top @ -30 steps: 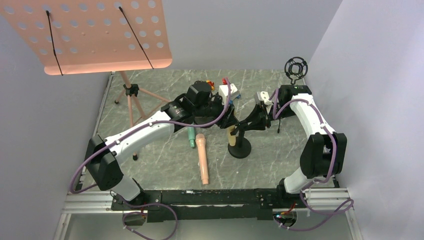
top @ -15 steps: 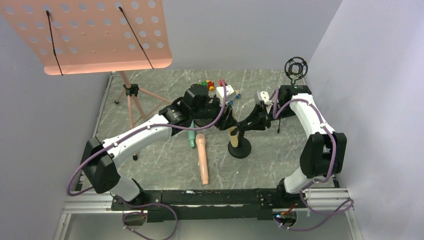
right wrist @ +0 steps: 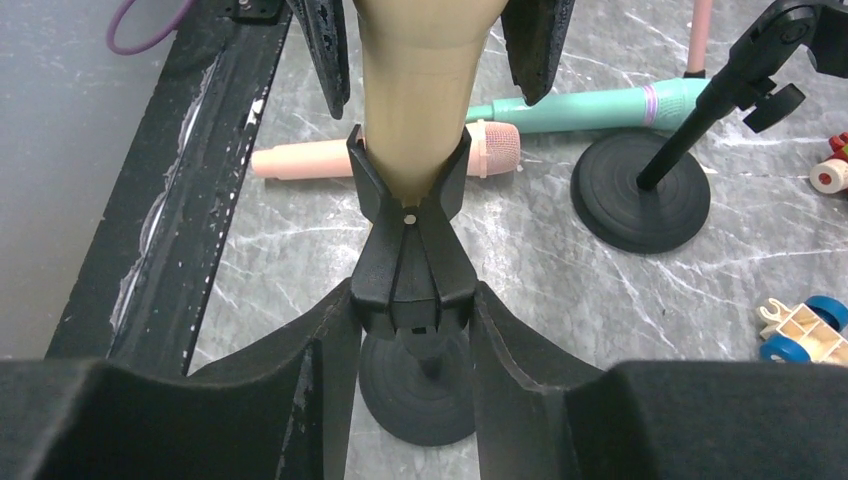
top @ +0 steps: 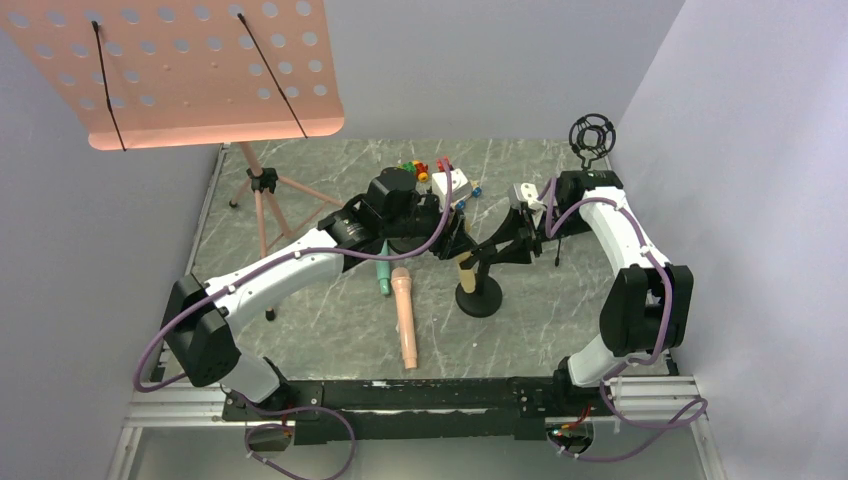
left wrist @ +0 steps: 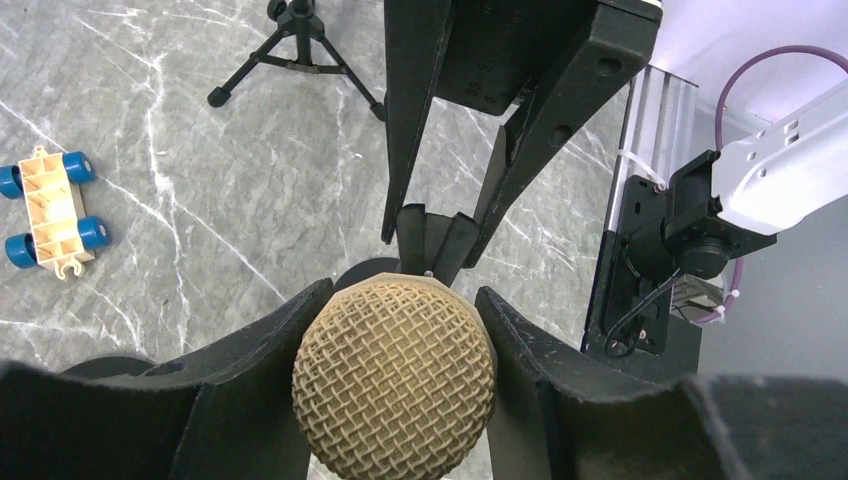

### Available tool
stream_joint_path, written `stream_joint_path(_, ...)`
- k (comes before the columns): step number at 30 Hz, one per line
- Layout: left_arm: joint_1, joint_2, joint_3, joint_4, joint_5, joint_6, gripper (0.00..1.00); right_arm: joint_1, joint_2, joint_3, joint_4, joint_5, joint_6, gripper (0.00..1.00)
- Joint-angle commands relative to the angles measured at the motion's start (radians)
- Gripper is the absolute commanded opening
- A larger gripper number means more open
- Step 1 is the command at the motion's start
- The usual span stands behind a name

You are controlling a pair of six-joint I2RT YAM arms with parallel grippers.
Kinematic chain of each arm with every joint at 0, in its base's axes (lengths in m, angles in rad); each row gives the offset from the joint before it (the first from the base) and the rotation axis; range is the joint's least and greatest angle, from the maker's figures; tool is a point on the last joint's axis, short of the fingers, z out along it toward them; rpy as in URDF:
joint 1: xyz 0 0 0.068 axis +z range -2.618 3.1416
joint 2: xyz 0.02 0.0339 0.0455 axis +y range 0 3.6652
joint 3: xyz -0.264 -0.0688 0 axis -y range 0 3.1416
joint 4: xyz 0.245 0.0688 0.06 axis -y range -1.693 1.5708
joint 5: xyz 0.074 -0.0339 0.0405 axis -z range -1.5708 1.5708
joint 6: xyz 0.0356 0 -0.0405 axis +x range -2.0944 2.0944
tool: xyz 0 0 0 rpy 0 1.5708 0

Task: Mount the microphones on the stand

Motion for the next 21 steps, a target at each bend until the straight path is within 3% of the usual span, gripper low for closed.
stream_joint_path(1,-0.007,-0.033,0.018,0.064,0.038,-0.019,0.0,0.005,0.008,0.01,-0.014,-0.014,-0.043,0.44)
stream_joint_path(8,-0.007,-0.03,0.018,0.067,0.041,-0.022,0.0,0.004,0.002,0.002,-0.013,-0.016,-0.052,0.57)
stream_joint_path(12,-0.006,-0.033,0.017,0.064,0.038,-0.021,0.0,0.004,-0.005,-0.003,-0.013,-0.018,-0.056,0.76)
stream_joint_path(14,-0.007,-0.035,0.017,0.063,0.037,-0.02,0.0,0.003,-0.009,-0.005,-0.013,-0.021,-0.056,0.97)
stream_joint_path(18,-0.007,-0.039,0.017,0.057,0.025,-0.02,0.0,-0.008,-0.013,-0.005,-0.013,-0.032,-0.05,1.0)
stream_joint_path(19,-0.006,-0.04,0.018,0.052,0.014,-0.022,0.06,-0.012,-0.015,-0.004,-0.013,-0.036,-0.049,1.0)
stream_joint_path(21,-0.007,-0.045,0.016,0.045,-0.009,-0.024,0.3,-0.026,-0.017,-0.005,-0.013,-0.047,-0.047,1.0)
